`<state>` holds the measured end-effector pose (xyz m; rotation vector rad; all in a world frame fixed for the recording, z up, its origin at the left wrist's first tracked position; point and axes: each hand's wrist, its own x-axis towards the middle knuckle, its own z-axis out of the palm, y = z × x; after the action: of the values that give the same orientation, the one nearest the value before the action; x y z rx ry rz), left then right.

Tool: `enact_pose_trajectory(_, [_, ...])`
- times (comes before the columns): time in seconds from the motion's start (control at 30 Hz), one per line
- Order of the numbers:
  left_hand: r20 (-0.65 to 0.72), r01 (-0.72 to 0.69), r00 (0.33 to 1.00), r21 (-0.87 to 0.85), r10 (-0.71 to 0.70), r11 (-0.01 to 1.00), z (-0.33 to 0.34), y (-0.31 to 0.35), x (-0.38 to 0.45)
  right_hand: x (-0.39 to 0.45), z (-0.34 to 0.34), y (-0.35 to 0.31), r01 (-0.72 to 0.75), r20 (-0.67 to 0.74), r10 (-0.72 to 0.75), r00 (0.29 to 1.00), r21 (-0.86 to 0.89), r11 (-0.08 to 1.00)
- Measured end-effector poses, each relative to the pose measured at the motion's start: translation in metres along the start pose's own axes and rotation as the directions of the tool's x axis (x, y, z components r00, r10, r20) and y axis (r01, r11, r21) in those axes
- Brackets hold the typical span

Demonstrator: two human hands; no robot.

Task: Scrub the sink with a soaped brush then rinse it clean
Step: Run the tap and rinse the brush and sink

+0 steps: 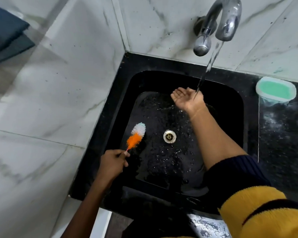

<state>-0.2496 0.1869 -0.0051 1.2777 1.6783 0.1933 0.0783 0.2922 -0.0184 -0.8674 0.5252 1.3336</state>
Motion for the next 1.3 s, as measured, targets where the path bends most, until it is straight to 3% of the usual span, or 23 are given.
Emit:
enact_pose_trajectory(0.17, [-0.010, 0.017, 1.000, -0.005, -0.017, 1.000, 0.000, -0.001, -0.001, 0.004, -0.015, 0.013, 0.040, -0.066, -0.042, 0.997, -0.036, 0.999])
enact_pose_trajectory(0.4, [-0.021, 0.029, 0.999, -0.036, -0.029, 0.999, -0.003, -0.002, -0.007, -0.007, 0.015, 0.032, -0.121, 0.132, 0.157, 0.979, -0.249, 0.961])
enact_pose_trajectory(0.53, [-0.037, 0.032, 0.999, -0.041, -0.034, 0.999, -0.007, -0.004, -0.010, -0.015, 0.020, 0.028, -0.103, 0.148, 0.146, 0.978, -0.263, 0.959])
enact_pose_trajectory(0.77, [-0.034, 0.046, 0.998, -0.053, -0.048, 0.998, -0.004, -0.008, -0.008, -0.022, -0.013, 0.016, 0.020, -0.123, -0.022, 0.992, -0.017, 1.000])
enact_pose_trajectory(0.9, [-0.014, 0.040, 0.999, -0.054, -0.041, 0.998, 0.005, -0.006, -0.004, -0.030, -0.042, 0.018, -0.020, -0.057, 0.028, 0.998, 0.138, 0.990])
enact_pose_trajectory(1.07, [-0.008, 0.019, 1.000, -0.026, -0.020, 0.999, 0.019, 0.007, -0.001, -0.035, -0.059, 0.010, -0.126, -0.071, 0.129, 0.989, 0.056, 0.991])
enact_pose_trajectory(1.2, [0.018, -0.018, 1.000, 0.001, 0.018, 1.000, 0.026, 0.020, -0.001, -0.036, -0.063, -0.033, 0.106, -0.046, -0.099, 0.994, 0.211, 0.972])
enact_pose_trajectory(1.3, [0.008, -0.034, 0.999, 0.003, 0.034, 0.999, 0.027, 0.023, -0.001, -0.036, -0.081, -0.068, 0.210, -0.156, -0.175, 0.972, 0.250, 0.945])
